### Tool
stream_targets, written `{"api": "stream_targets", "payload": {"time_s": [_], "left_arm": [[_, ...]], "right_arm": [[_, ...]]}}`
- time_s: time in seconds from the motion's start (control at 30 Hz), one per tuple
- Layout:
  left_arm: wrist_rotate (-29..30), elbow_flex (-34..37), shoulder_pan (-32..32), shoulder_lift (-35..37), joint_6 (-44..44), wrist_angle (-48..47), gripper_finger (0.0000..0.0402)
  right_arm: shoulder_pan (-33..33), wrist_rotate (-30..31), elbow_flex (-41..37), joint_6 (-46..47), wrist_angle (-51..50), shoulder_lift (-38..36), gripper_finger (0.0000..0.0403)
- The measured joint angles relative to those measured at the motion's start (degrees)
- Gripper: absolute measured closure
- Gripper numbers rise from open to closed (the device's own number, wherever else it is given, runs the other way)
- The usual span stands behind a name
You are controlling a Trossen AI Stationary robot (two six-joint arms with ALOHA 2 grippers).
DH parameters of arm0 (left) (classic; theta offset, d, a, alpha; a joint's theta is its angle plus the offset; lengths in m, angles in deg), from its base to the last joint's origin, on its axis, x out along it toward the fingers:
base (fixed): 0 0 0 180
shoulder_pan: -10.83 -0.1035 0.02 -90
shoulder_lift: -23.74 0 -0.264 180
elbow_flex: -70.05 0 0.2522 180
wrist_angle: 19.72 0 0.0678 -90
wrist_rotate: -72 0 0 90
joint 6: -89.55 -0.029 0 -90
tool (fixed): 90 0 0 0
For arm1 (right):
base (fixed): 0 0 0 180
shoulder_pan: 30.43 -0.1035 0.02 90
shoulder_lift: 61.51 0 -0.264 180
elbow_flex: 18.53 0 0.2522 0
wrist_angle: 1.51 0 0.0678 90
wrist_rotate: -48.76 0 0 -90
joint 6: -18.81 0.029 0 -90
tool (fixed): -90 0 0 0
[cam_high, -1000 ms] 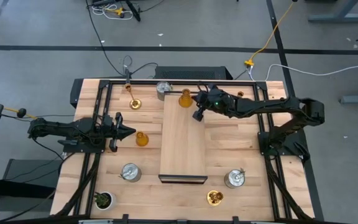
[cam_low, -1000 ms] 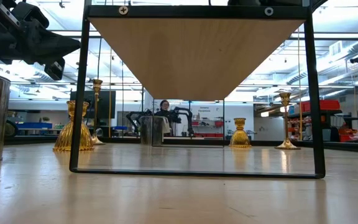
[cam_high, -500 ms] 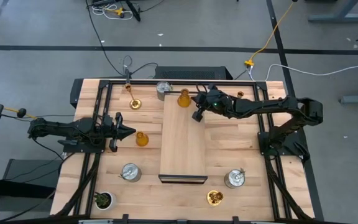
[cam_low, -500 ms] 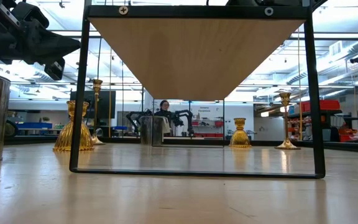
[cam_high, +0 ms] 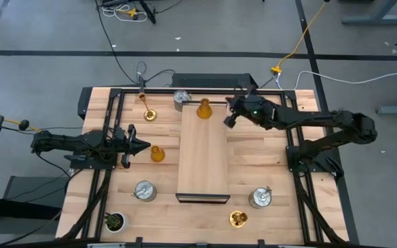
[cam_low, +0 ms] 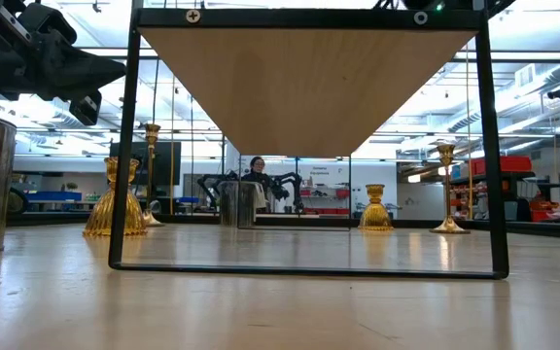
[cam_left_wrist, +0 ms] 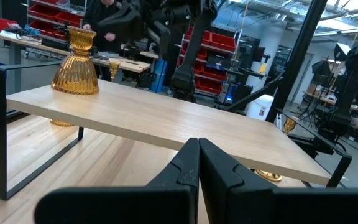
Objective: Pick & Place candle stick holders
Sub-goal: Put the top right glass candle holder on the shelf aligned with the other glass candle holder
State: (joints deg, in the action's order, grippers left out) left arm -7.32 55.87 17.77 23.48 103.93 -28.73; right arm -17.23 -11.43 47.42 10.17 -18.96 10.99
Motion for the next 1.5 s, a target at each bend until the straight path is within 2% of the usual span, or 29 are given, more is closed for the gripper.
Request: {"api": "stream_targets", "payload": {"time_s": [0.17,0.27,0.4,0.57,0.8,1.03,1.23,1.5], "left_arm": [[0.0,0.0,0.0,0.0,0.0,0.0,0.0392],[0.0,0.0,0.0,0.0,0.0,0.0,0.0392],[0.0,0.0,0.0,0.0,0.0,0.0,0.0392],[0.0,0.0,0.0,-0.1,0.0,0.0,0.0392],[0.0,0.0,0.0,-0.1,0.0,0.0,0.0392],[0.0,0.0,0.0,-0.1,0.0,0.0,0.0392],[0.0,0.0,0.0,-0.1,0.0,0.0,0.0392],[0.0,0.0,0.0,-0.1,0.0,0.0,0.0392]], "right_arm": [[1.7,4.2,0.4,0.0,-4.1,-2.3,0.0403],[2.9,4.6,3.3,0.0,-9.8,-2.1,0.0401],[5.5,3.1,7.6,1.4,-16.4,-1.0,0.0385],[9.6,-2.2,11.9,2.2,-23.7,0.3,0.0352],[15.5,-7.7,14.9,2.2,-34.2,1.3,0.0275],[19.6,-9.0,14.9,2.3,-36.8,1.4,0.0183],[22.6,-15.8,14.9,2.2,-39.9,2.2,0.0101],[23.2,-15.4,14.9,-0.3,-41.2,5.5,0.0016]]}}
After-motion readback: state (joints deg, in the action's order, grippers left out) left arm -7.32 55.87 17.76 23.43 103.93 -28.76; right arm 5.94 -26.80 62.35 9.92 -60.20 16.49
